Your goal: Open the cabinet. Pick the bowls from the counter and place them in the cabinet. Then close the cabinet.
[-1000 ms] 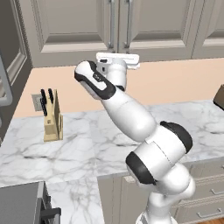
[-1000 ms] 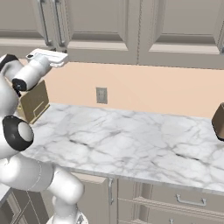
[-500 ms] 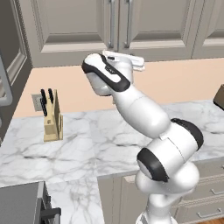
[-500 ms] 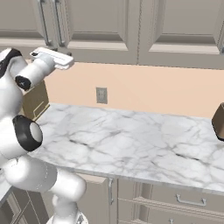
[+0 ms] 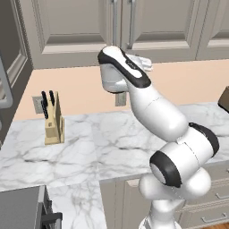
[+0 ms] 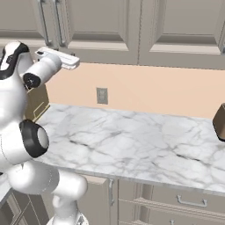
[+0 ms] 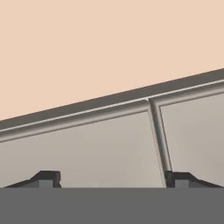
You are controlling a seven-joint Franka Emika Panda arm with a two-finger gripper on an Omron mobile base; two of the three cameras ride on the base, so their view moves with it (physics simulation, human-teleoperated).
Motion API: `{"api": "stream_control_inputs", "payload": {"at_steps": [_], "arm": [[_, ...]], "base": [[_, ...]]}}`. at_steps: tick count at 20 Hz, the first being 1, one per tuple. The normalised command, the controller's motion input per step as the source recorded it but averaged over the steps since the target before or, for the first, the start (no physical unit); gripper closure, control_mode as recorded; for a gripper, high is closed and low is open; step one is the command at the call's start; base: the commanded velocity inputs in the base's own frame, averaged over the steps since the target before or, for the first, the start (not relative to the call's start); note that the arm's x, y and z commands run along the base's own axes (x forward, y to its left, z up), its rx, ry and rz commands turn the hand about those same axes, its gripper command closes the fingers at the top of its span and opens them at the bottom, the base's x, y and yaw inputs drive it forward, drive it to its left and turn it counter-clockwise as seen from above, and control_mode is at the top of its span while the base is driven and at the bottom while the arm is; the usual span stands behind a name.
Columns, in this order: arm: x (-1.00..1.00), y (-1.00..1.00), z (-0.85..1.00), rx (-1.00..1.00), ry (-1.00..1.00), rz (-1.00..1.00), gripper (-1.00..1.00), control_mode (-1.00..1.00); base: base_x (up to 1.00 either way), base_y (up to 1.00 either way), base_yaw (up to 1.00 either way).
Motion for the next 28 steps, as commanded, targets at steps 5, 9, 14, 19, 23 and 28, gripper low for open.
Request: {"api": "stream_control_inputs", "payload": {"at_steps": [5, 9, 14, 19, 23, 28], "arm": [[1.00, -0.54, -0.50, 0.00, 0.06, 0.30, -1.00, -1.00], [1.00, -0.49, -0.51, 0.00, 0.04, 0.30, -1.00, -1.00], [1.00, -0.51, -0.58, 0.00, 0.02, 0.40, -1.00, -1.00], [1.00, -0.23, -0.63, 0.00, 0.00, 0.74, -1.00, -1.00], [0.95, -0.16, -0.56, 0.00, 0.00, 0.85, -1.00, -1.00], [1.00, -0.28, -0.50, 0.00, -0.07, 0.79, -1.00, -1.00]], "base": [[0.00, 0.00, 0.00], [0.00, 0.00, 0.00], [0.00, 0.00, 0.00], [0.00, 0.00, 0.00], [0.00, 0.00, 0.00], [0.00, 0.00, 0.00]]}}
